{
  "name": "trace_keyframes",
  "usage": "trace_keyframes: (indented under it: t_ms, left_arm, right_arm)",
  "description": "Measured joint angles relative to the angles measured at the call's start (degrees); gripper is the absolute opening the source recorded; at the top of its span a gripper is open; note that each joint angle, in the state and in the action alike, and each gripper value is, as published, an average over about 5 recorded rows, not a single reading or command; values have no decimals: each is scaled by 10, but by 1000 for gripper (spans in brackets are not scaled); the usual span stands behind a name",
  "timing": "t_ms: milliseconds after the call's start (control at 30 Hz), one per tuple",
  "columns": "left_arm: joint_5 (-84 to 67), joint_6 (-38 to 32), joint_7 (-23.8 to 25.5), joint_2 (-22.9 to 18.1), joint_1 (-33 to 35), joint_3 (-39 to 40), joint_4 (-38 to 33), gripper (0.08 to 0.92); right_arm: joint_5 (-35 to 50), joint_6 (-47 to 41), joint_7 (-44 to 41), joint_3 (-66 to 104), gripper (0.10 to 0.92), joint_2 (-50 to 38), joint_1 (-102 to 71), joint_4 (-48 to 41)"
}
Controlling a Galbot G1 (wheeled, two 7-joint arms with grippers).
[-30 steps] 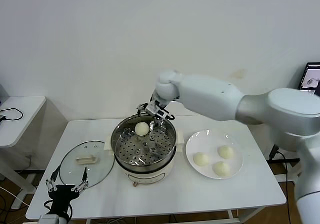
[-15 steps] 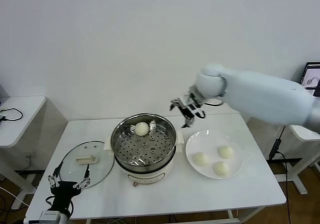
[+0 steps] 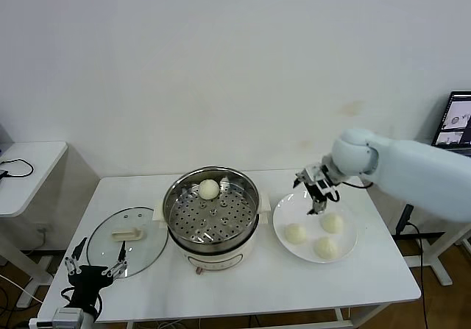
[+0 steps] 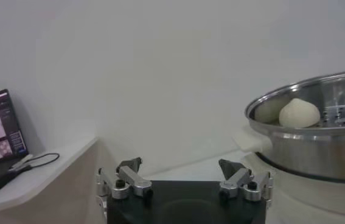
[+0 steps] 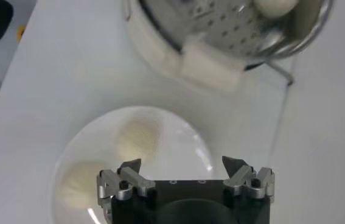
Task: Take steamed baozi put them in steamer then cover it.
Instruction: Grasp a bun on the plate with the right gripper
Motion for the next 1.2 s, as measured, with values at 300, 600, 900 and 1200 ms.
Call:
trace_keyframes:
  t_ms: [300, 600, 900, 1200]
  left_arm:
    - [0, 0, 1, -1, 3, -9, 1, 823]
    - [-1, 2, 1, -1, 2, -11, 3, 823]
    - [-1, 3, 2, -1, -1, -10, 4, 823]
    - [-1, 3, 2, -3, 2, -11, 4, 823]
  right_arm:
    - [-32, -2, -1, 36, 823, 35, -72, -51]
    - [-52, -6, -10, 59, 823, 59, -119, -95]
    - [-62, -7, -11, 77, 823, 82, -147, -126]
    - [-72, -12, -13, 84, 801, 97, -166, -148]
